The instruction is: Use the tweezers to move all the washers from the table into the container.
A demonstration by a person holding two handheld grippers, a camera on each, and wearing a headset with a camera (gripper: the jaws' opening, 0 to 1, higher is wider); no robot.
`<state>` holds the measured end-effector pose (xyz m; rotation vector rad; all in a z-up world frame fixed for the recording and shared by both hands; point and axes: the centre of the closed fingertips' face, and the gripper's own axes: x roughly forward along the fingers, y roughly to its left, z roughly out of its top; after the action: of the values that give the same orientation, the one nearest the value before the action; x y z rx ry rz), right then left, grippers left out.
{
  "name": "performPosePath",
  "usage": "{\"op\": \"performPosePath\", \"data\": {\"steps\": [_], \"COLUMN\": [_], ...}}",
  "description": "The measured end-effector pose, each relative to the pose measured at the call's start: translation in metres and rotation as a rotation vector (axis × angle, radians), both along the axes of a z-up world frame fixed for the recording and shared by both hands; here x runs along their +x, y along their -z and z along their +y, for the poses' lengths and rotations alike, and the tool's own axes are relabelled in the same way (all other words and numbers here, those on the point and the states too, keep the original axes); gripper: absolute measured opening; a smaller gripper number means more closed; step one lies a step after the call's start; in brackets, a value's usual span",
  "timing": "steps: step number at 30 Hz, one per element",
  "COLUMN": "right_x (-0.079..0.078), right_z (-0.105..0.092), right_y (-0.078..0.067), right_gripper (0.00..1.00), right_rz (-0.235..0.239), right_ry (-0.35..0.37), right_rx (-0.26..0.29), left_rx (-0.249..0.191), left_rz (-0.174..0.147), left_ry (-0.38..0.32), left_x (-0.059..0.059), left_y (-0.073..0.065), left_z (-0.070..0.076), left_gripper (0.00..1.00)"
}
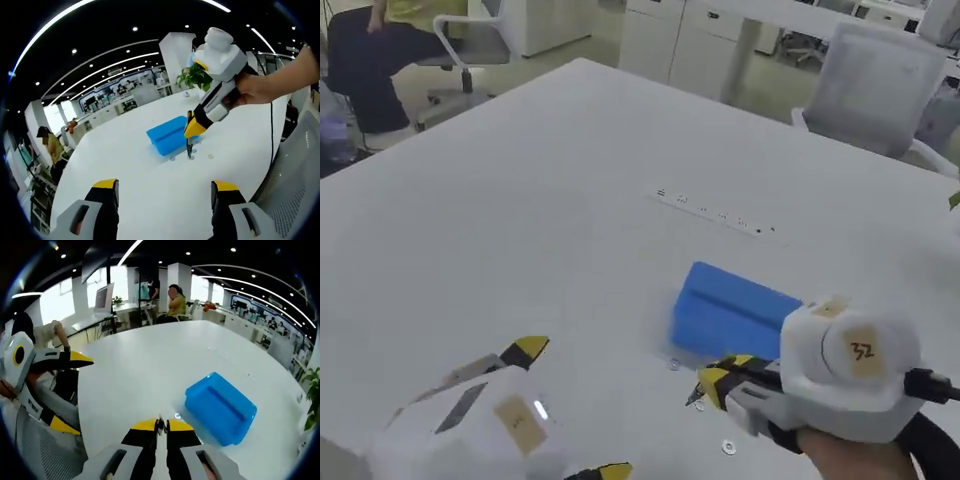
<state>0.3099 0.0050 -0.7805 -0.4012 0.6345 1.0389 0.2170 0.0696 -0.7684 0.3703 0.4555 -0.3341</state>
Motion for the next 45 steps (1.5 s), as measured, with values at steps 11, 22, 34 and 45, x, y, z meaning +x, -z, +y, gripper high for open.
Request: {"op": "performPosePath", "data": {"steps": [11, 22, 34, 45], "right_x": [0.034, 0.049, 0.053, 0.055], "right_z": [0.012, 0.027, 0.027, 0.027], "right_y": [0.010, 0.023, 0.031, 0.033], "right_gripper": [0.02, 0.02, 0.02, 0.01], "right_rz": [0.031, 0.029, 0.002, 0.030], "right_ry": [0.045, 0.016, -0.010, 0.009], "right_rx": [0.025, 0.020, -0.025, -0.014], "left_rx": [-0.010, -0.052, -0.033, -0.015], "left_rz": [0.038, 0.076, 0.090, 0.097], "left_ry": [-0.007, 0.001, -0.019, -0.026], "left_x": [0.000, -0.001, -0.001, -0.002], "left_y": [0.006, 0.012, 0.016, 0.018], "left_z": [0.004, 0.000, 0.004, 0.007], "left_gripper": [0.77, 0.84, 0.82, 0.81]}}
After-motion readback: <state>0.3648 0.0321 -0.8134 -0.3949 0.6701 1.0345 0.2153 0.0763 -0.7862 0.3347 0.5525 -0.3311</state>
